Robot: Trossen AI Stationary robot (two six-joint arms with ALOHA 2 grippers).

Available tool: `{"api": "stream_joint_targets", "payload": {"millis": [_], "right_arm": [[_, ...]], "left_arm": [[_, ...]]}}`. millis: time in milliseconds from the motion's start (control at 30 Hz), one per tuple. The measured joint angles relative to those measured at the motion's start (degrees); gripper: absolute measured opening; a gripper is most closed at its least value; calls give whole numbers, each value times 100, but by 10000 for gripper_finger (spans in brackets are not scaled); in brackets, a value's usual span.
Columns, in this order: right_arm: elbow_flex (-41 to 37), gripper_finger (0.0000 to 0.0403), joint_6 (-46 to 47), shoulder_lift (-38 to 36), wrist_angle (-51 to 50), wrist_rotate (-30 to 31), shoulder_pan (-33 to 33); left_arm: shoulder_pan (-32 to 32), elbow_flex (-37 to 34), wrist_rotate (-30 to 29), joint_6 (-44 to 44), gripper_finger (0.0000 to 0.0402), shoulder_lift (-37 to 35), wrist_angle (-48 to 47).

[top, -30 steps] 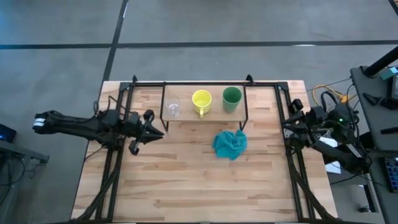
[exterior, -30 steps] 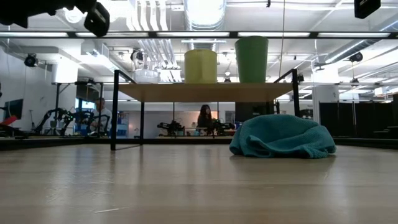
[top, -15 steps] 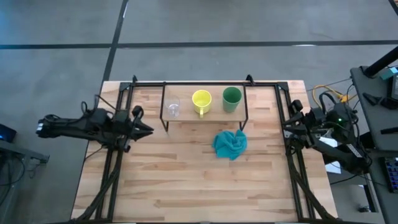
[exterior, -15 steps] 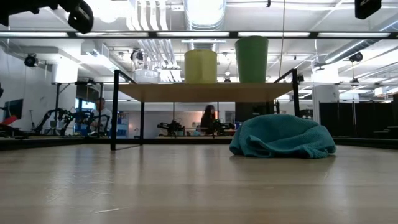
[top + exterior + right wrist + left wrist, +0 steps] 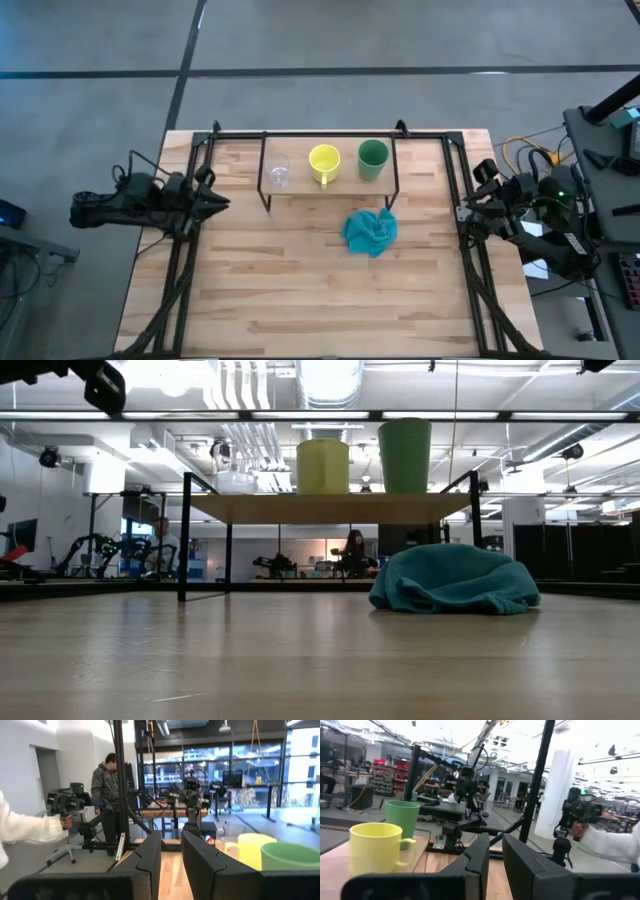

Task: Stack small to large cups/mugs on shelf
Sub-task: Return to Home Position

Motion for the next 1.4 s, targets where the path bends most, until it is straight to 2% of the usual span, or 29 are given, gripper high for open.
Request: {"api": "stream_joint_targets", "payload": {"millis": [367,467,833,1133,1400], "right_arm": [[65,70,-9,0,-464,3,0],[178,70,-78,0,-863,10,-2],[604,70,-220,0,-1304,-94,0],[176,70,-189,0,-1144,-74,-2],[-243,70,-219,3,-898,272,-4]], "left_arm": [[0,-590,-374,-153,40,-637,-20],[0,-728,-390,-163,40,-819,18],[0,-803,-503,-160,40,-736,30],[0,-803,-638,-158,40,-735,87],[0,-805,-736,-156,40,-527,62]]}}
